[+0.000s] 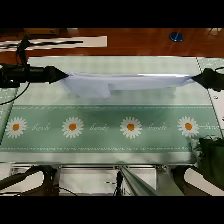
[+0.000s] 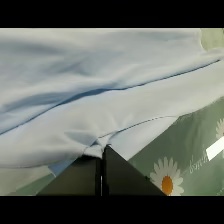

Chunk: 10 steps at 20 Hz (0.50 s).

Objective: Fold the shirts.

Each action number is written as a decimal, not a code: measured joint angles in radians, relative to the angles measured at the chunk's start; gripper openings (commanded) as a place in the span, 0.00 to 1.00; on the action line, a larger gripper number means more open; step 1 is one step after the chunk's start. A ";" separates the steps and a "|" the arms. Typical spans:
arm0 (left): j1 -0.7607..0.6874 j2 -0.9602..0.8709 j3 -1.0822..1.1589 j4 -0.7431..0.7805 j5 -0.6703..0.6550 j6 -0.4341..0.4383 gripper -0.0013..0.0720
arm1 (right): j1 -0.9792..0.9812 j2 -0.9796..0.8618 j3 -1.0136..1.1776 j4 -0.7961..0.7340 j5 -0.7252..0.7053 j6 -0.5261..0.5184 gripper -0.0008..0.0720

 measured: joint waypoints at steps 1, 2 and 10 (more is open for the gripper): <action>0.000 -0.026 0.004 -0.014 0.024 0.000 0.05 | 0.017 -0.037 0.034 0.002 -0.011 0.000 0.05; 0.000 -0.055 0.011 -0.029 0.044 0.000 0.05 | 0.035 -0.073 0.066 0.000 -0.027 0.000 0.05; 0.000 -0.356 0.268 -0.078 0.050 -0.019 0.05 | 0.158 -0.346 0.254 -0.038 -0.185 0.040 0.05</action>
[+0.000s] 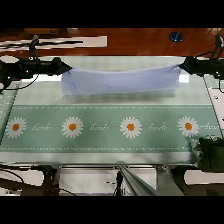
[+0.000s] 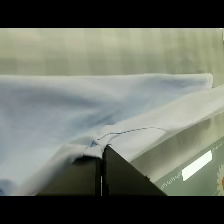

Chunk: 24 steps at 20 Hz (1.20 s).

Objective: Fold the shirts.

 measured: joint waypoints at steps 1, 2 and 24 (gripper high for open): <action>0.000 -0.034 0.039 -0.004 -0.016 -0.005 0.05 | 0.006 -0.023 0.008 -0.005 -0.018 0.002 0.05; 0.000 -0.070 0.078 -0.004 -0.024 -0.013 0.05 | 0.012 -0.041 0.014 -0.006 -0.037 0.005 0.05; 0.033 -0.302 0.236 -0.006 -0.064 -0.047 0.83 | 0.042 -0.193 0.037 -0.038 -0.200 -0.038 0.70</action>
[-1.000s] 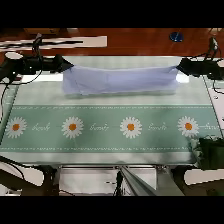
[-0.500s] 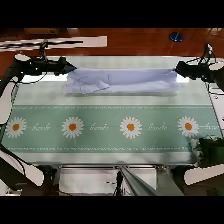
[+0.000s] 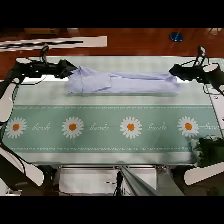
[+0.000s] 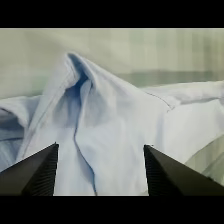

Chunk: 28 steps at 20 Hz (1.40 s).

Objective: Fold the shirts.

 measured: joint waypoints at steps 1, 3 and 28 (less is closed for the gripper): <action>0.018 0.009 0.000 0.000 -0.019 -0.003 0.83 | -0.014 0.020 0.001 -0.023 0.000 0.002 0.69; 0.055 0.030 0.000 0.002 -0.069 -0.005 0.83 | -0.057 0.061 0.004 -0.082 0.016 0.048 0.69; 0.008 0.190 0.001 0.046 -0.252 -0.083 0.05 | -0.130 -0.002 0.005 0.248 0.406 0.072 0.05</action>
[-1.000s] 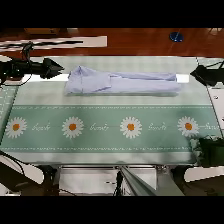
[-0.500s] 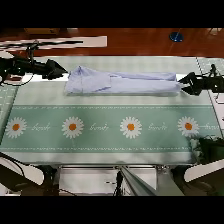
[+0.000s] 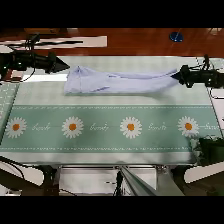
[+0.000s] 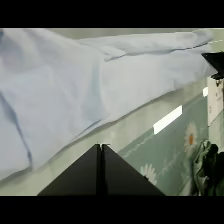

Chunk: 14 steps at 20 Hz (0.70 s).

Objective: Fold the shirts.

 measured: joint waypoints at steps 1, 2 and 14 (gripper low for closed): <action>-0.008 0.011 0.000 -0.021 0.000 -0.001 0.05 | -0.004 0.039 0.000 -0.003 0.021 -0.004 0.05; -0.021 0.022 0.000 -0.041 0.000 -0.009 0.05 | -0.005 0.079 0.000 -0.011 0.037 -0.006 0.05; -0.450 0.026 0.000 -0.098 0.123 -0.132 0.05 | -0.010 0.563 0.000 -0.497 0.335 0.145 0.05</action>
